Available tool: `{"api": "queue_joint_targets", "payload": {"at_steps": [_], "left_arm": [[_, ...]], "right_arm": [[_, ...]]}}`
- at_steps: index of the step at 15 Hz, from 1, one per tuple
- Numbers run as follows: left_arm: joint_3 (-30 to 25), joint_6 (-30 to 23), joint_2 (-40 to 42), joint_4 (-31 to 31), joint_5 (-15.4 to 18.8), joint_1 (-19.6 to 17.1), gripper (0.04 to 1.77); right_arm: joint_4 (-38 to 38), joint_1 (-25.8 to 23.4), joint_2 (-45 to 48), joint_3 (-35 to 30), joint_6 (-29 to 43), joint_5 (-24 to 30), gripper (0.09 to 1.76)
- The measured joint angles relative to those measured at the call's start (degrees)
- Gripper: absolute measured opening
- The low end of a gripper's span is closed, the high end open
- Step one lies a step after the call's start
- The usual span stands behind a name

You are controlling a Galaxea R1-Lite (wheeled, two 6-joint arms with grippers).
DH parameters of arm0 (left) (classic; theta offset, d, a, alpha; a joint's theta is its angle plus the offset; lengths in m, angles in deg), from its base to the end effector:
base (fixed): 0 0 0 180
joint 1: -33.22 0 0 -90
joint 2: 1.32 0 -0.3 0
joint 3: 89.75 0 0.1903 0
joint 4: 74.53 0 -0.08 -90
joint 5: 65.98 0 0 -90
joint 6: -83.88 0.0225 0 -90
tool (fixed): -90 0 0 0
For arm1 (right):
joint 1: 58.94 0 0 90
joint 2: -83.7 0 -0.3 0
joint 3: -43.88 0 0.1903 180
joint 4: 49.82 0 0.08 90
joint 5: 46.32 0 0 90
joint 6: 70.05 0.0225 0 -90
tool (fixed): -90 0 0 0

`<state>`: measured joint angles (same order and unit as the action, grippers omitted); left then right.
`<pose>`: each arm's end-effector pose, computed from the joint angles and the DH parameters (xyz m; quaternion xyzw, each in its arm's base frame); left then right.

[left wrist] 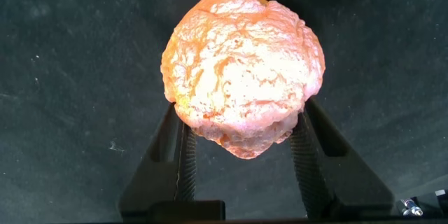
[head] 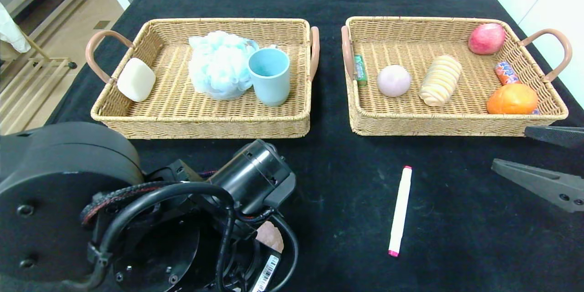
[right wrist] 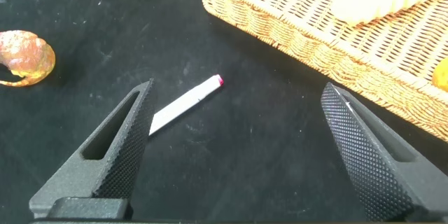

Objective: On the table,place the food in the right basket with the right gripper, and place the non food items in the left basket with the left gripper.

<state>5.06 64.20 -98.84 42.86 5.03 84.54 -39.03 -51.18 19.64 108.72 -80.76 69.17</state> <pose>0.1755 -0.2075 0.1964 0.1680 0.4748 -0.1555 0.8498 0.1551 0.0309 0.2549 -0.0757 0.0592 0.2918 0.9516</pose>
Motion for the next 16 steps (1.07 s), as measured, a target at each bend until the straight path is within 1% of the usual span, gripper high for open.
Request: {"api": "queue_joint_targets", "payload": {"at_steps": [5, 7, 10, 12, 14, 16], "left_arm": [[1.11, 0.63, 3.29, 0.09, 0.30, 0.60, 0.84], [3.72, 1.18, 4.19, 0.13, 0.45, 0.85, 0.84], [10.73, 3.94, 3.01, 1.10, 0.74, 2.17, 0.84], [16.24, 5.01, 0.30, 2.01, 0.89, 3.08, 0.84], [21.35, 5.79, -3.22, 2.72, 1.94, 3.94, 0.84], [24.81, 6.73, -6.61, 4.22, 2.95, 4.72, 0.84]], "right_arm": [[0.15, -0.13, 0.23, 0.23, 0.06, -0.05, 1.71], [0.33, -0.13, 0.43, 0.45, 0.06, -0.80, 1.71], [0.61, -0.17, 1.30, 1.24, 0.38, -1.54, 1.71], [0.74, -0.27, 2.40, 1.69, 1.71, -1.66, 1.71], [0.72, -0.96, 3.32, 2.27, 2.45, -1.93, 1.71], [0.72, -2.10, 4.00, 3.01, 3.33, -1.90, 1.71]]}}
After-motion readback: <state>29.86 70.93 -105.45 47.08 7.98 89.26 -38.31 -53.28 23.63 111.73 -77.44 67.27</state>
